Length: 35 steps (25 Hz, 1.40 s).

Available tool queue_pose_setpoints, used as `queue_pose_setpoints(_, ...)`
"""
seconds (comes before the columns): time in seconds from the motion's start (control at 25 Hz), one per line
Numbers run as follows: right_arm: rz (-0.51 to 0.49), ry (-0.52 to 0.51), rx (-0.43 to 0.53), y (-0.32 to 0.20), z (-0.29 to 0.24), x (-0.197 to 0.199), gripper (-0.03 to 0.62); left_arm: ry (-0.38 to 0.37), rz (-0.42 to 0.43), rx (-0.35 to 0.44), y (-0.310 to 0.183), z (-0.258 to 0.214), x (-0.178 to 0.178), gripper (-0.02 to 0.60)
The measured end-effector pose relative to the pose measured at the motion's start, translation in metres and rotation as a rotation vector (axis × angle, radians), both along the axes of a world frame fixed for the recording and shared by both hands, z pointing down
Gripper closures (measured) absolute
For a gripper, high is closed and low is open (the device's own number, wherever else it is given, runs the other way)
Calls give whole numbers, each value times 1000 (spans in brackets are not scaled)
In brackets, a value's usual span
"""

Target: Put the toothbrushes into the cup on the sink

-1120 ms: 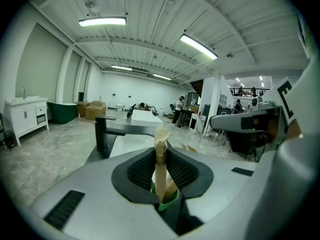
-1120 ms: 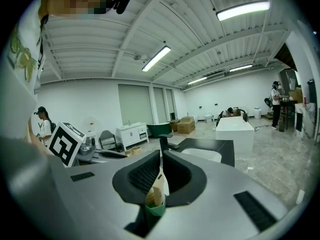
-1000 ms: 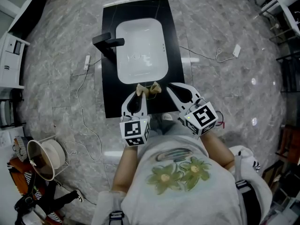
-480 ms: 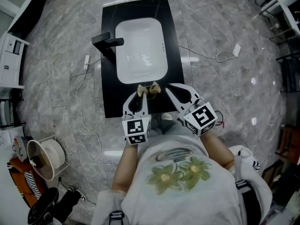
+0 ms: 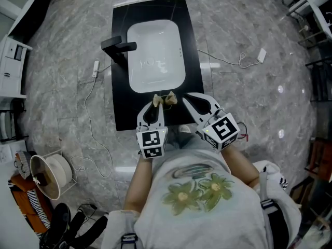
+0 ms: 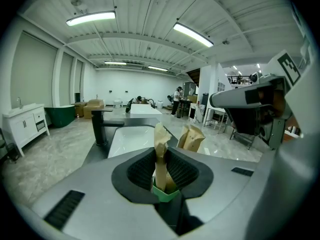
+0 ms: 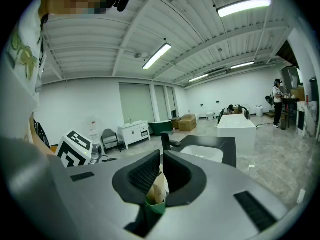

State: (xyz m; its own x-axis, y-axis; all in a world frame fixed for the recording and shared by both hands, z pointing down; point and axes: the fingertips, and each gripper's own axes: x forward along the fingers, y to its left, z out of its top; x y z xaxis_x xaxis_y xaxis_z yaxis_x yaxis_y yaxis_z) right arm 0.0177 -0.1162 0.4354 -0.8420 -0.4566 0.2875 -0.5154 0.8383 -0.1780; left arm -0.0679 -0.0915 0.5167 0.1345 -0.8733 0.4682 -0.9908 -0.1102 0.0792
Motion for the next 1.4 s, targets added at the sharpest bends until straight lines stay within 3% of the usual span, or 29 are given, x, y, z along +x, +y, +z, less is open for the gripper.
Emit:
queue_pose_setpoints(0.36, -2, 9, -9, -1, 4, -1, 543, -20, 19, -3, -1, 9, 1, 499)
queue_pose_setpoints(0.92, -13, 20, -10, 2, 8, -5, 543, 9, 6, -12, -3, 13, -5, 499)
queue_pose_setpoints(1.16, -18, 21, -8, 3, 6, -6, 543, -23, 6, -43, -1, 21, -8, 499)
queue_pose_setpoints(1.4, -21, 26, -4, 5, 8, -7, 543, -2, 27, -52, 1, 21, -3, 446)
